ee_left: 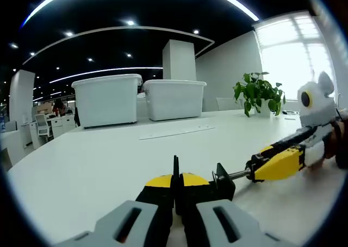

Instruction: Clamp the fixed fixture on the desktop, loosen the retaining clip, secure it to the edge of the desk, and tighten the retaining clip.

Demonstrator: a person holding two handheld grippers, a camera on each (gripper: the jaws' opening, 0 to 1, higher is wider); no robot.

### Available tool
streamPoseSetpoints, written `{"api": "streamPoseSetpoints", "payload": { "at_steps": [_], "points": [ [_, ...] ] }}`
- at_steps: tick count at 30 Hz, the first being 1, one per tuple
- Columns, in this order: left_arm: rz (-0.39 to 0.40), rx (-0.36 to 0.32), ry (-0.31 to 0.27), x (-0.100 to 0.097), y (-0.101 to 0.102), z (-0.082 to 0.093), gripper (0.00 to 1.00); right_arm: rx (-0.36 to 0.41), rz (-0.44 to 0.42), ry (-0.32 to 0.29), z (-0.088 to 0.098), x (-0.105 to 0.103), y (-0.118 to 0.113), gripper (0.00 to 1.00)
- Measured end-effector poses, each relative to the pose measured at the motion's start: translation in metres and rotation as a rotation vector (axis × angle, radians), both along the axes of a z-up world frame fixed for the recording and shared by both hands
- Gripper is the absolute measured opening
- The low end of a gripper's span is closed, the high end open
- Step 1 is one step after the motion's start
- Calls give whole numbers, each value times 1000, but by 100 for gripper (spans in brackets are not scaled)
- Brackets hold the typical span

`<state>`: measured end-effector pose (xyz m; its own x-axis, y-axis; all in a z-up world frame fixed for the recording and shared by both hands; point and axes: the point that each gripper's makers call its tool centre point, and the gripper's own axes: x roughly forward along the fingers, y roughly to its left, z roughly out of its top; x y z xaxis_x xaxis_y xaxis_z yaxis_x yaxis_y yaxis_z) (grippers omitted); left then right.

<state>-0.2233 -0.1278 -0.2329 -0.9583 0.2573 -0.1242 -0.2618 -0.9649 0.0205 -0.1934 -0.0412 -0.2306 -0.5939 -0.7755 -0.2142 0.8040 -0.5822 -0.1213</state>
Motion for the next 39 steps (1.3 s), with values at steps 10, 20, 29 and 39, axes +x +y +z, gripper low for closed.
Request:
{"api": "streamPoseSetpoints", "payload": {
  "at_steps": [10,20,29,39],
  "points": [
    [3,1,-1,0,-1,0,4,337,57,493,0,4,-6,23],
    [-2,-4,1,1,1,0,4,-280,-81,-380,-1,-3,3,38],
    [-3,-1,-2,0,1,-1,4,-300,-96,-399,-5,-11,11,21],
    [0,0,-3,0,1,-1,4,157,48,266,5,3,-3,19]
  ]
}}
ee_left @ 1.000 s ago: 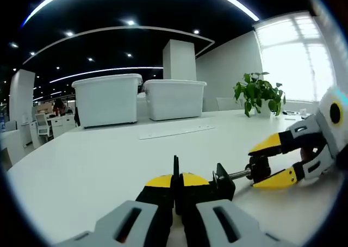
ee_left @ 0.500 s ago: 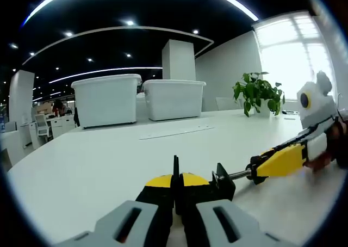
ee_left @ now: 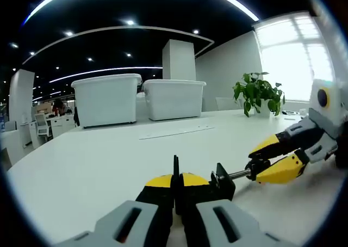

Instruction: Clamp the fixed fixture on the desktop, loosen the retaining clip, secure it to the edge of the desk, and tighten the retaining clip.

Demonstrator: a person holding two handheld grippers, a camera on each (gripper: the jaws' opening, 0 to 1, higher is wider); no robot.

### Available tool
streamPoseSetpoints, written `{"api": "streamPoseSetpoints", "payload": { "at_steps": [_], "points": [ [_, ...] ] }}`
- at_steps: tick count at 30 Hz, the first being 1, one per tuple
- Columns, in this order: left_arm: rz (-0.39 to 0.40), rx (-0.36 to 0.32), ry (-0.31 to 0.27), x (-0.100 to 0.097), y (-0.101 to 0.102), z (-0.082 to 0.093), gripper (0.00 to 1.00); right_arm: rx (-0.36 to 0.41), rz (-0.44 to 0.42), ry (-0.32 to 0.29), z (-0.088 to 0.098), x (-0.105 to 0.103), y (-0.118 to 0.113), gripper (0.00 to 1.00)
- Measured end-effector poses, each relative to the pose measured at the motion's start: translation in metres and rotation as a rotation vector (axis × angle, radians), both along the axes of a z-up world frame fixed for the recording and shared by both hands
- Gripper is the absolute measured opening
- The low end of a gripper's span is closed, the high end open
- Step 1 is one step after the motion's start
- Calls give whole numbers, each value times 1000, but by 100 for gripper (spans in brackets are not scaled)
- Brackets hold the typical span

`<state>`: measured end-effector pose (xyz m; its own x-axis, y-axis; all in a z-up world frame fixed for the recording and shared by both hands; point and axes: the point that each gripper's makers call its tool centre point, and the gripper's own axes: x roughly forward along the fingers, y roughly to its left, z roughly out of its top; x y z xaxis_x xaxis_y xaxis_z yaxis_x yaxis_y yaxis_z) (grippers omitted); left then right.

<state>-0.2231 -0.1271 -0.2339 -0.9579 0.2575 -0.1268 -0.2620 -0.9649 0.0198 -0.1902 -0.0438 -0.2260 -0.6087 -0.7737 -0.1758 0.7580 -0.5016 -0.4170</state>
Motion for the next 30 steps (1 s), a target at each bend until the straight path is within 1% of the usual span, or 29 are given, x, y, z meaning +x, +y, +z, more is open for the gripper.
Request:
{"api": "streamPoseSetpoints", "payload": {
  "at_steps": [3,4,5,6,8,9,11,12,13,14,15,16,17,18,19,21,22,23,24,25,26,30],
  "points": [
    [0,-1,0,0,0,0,4,107,21,155,0,4,-3,19],
    [1,0,0,0,0,0,4,132,24,192,0,4,-4,19],
    [1,-1,1,0,0,0,4,150,25,218,-1,5,-4,19],
    [1,-2,1,0,0,0,4,158,22,232,-1,5,-4,19],
    [2,-4,2,0,0,0,4,147,10,219,-1,4,-6,19],
    [3,-4,2,0,-1,0,4,109,-5,172,-1,3,-5,19],
    [5,-3,2,0,-1,0,4,2,-19,43,2,1,-6,21],
    [5,-5,3,0,-1,0,4,-35,-31,-24,2,0,-4,25],
    [5,-6,3,0,-1,0,4,-58,-52,-58,4,-2,-2,30],
    [4,-6,3,0,-1,0,4,-177,-73,-162,12,-4,0,31],
    [4,-6,3,0,-1,0,4,-274,-95,-290,14,-6,2,32],
    [4,-6,3,0,-1,0,4,-356,-129,-413,13,-8,6,33],
    [4,-5,3,0,-1,1,4,-426,-139,-504,12,-9,9,34],
    [4,-5,3,0,-1,1,4,-470,-139,-578,9,-11,11,35],
    [4,-4,2,0,-1,1,4,-505,-152,-625,7,-14,14,33],
    [4,-3,2,0,0,1,4,-523,-172,-703,-3,-16,17,30],
    [4,-4,2,0,0,1,4,-524,-176,-731,-8,-17,17,28],
    [3,-4,2,0,0,1,4,-501,-195,-768,-16,-17,18,23],
    [-1,-3,4,0,0,1,4,-538,-172,-760,-10,-17,14,23],
    [0,-5,2,0,0,1,4,-524,-167,-755,-11,-16,14,21],
    [0,-2,-1,0,0,0,4,-531,-165,-759,-10,-15,15,19],
    [0,-4,0,0,0,0,4,-527,-152,-745,-9,-14,13,18]
  ]
}}
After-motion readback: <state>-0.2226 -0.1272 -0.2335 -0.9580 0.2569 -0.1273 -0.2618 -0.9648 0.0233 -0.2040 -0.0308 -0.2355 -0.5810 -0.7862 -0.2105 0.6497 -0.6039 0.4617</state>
